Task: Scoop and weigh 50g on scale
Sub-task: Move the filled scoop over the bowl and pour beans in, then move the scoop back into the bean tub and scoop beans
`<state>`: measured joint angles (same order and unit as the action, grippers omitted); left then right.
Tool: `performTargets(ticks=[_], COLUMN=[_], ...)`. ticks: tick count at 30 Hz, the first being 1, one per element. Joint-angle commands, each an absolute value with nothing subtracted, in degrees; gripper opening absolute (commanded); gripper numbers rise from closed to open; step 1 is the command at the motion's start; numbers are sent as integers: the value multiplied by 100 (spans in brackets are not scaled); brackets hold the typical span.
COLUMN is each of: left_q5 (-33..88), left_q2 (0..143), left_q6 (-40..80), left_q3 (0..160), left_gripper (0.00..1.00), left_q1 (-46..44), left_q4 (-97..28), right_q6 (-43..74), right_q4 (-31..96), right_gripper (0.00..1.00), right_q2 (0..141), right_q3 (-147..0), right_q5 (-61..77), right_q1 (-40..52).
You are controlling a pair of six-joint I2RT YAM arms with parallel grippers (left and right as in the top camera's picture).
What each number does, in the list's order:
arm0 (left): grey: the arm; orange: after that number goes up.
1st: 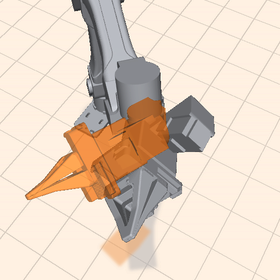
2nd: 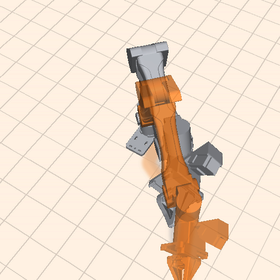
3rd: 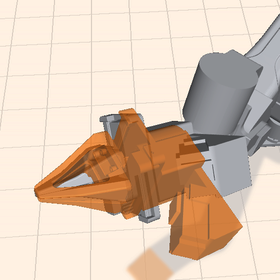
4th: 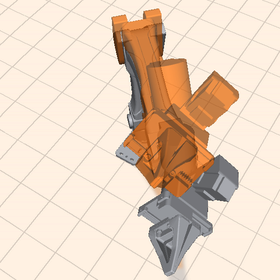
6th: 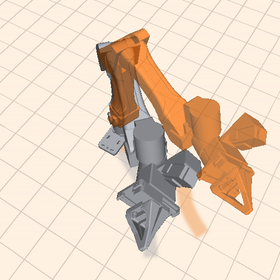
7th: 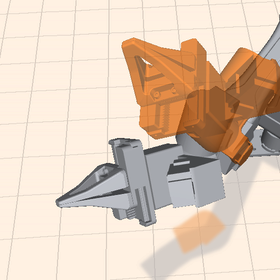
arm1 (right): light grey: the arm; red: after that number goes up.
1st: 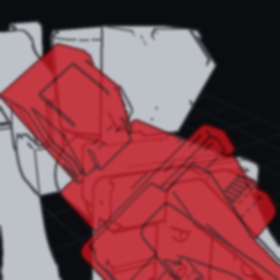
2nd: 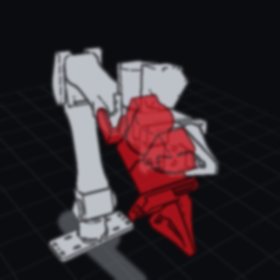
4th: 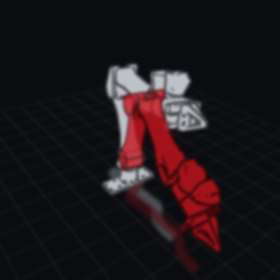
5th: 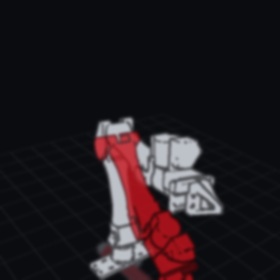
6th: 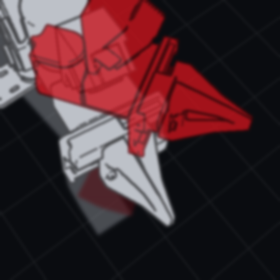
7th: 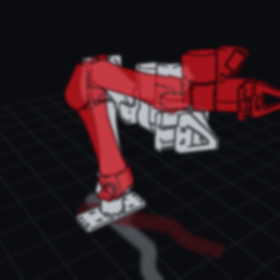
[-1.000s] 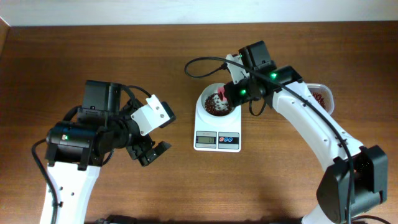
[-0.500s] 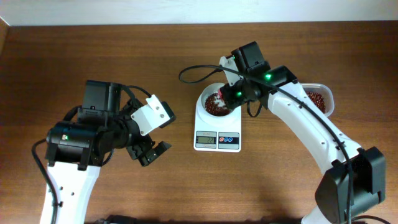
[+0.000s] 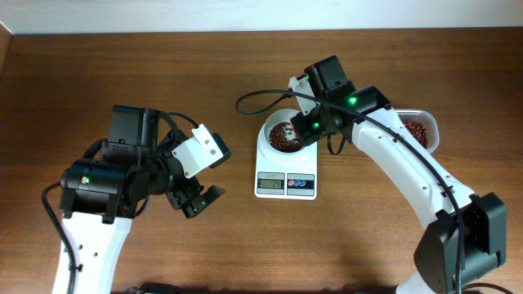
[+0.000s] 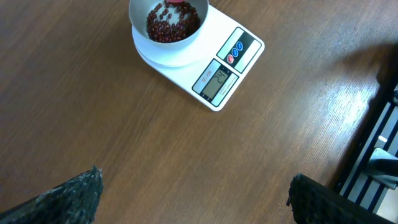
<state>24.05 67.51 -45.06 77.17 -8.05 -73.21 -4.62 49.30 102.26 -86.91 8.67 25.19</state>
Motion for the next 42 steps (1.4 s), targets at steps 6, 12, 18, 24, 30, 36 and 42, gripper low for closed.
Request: performTargets(ticks=[6, 12, 18, 24, 30, 36, 42], left_q5=[2506, 2506, 2508, 2506, 2508, 2506, 2506], left_q2=[6755, 6755, 6755, 6755, 6755, 6755, 6755], left_q6=[-4595, -4595, -4595, -4595, -4595, -4595, -4595], left_q3=[7804, 7804, 7804, 7804, 7804, 7804, 7804], left_gripper=[99, 99, 99, 99, 99, 99, 99], left_q1=[-770, -770, -770, -770, -770, -770, -770], left_q4=[-7314, -7314, -7314, -7314, -7314, -7314, -7314], right_q6=[-187, -187, -161, -167, -174, -735, -1076], right_q4=[5937, 7116, 6420, 5988, 5607, 5675, 5854], right_gripper=[4, 4, 4, 4, 4, 4, 4], right_q2=[9393, 9240, 9896, 10777, 11004, 11006, 11004], right_q3=[-9614, -9553, -8879, -8877, -8871, -8864, -8864], right_q5=[110, -1017, -1669, -2171, -2121, -1216, 714], right_q1=[2145, 438, -8, -14, -165, -314, -797])
